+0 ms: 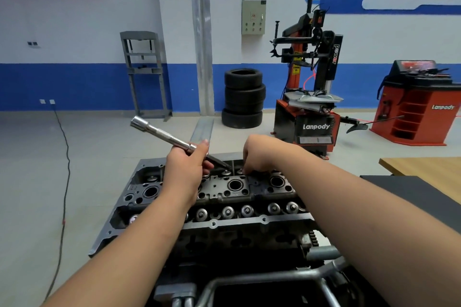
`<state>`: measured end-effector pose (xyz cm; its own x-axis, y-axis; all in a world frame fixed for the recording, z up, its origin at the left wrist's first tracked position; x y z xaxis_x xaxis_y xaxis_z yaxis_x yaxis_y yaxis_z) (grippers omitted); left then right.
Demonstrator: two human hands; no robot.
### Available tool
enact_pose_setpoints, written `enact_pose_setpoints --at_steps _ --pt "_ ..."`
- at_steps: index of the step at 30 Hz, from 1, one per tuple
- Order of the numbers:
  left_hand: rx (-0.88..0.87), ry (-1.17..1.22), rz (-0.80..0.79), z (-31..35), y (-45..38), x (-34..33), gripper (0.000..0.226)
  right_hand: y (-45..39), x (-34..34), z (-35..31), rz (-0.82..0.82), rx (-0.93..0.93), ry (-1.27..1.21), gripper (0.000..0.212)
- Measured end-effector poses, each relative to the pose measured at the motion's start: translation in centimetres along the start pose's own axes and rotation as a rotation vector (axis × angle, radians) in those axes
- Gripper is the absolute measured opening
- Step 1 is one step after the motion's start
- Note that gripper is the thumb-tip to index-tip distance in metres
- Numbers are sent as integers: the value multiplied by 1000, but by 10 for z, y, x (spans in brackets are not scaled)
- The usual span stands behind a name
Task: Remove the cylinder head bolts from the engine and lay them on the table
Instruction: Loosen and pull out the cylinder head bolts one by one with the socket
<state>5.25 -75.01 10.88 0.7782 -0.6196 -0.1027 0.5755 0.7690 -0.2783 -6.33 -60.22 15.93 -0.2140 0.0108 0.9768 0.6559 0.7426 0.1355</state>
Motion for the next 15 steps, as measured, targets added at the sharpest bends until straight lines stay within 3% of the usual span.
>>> enact_pose_setpoints --at_steps 4,8,15 --pt "-15 -63 -39 2 1 -4 32 2 12 -3 -6 18 -34 23" --pt "-6 -33 -24 0 1 -1 32 9 34 10 2 28 -270 11" --pt "11 2 -4 -1 0 1 30 18 50 14 156 85 -470 14"
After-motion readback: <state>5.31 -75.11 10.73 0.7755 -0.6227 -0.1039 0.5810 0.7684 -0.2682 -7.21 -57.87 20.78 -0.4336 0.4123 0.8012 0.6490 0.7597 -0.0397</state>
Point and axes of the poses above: each hand's wrist, its own y-axis away from the middle knuckle, its own x-axis out of the back of the hand, z = x × y, the point moved 10 cm from there along -y, towards the middle knuckle, and after that the axes turned 4 degrees about -z, right-handed, at the moved point
